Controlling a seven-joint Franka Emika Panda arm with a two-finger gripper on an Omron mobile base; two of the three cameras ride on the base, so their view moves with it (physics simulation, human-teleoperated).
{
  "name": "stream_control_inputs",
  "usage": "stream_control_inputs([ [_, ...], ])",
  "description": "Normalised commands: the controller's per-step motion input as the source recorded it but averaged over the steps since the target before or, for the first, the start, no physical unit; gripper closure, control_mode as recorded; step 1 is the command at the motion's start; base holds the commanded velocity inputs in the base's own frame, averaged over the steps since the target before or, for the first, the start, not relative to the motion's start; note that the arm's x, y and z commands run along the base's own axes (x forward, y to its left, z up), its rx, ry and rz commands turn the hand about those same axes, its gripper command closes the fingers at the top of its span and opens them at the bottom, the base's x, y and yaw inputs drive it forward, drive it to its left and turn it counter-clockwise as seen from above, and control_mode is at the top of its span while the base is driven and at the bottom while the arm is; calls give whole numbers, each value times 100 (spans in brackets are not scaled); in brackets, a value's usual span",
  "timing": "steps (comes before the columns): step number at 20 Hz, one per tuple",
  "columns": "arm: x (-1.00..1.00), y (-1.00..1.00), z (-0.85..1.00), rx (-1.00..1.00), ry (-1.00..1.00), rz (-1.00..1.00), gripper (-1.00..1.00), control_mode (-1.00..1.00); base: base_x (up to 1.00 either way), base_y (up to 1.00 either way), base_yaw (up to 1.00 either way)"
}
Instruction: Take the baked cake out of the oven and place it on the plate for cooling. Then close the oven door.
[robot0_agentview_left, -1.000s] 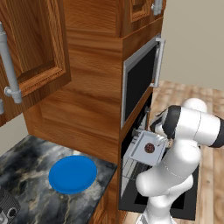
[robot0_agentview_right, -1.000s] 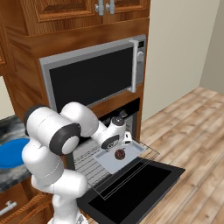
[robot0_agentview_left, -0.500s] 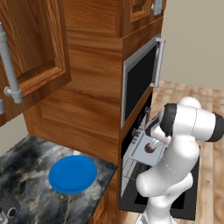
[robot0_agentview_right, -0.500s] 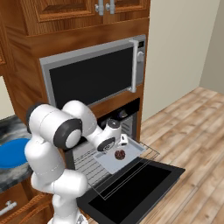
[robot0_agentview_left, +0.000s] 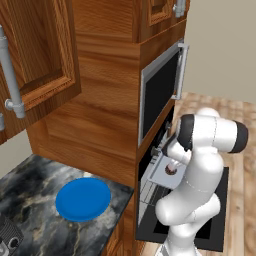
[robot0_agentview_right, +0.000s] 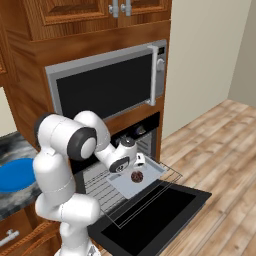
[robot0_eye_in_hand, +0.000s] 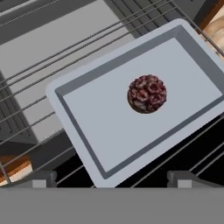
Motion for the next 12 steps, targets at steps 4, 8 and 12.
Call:
stream_control_inputs([
  [4, 20, -1, -8, 0, 0, 0, -100, -100, 0, 0, 0],
  [8, 20, -4, -14, 0, 0, 0, -100, -100, 0, 0, 0],
  [12, 13, -10, -21, 0, 0, 0, -100, -100, 0, 0, 0],
])
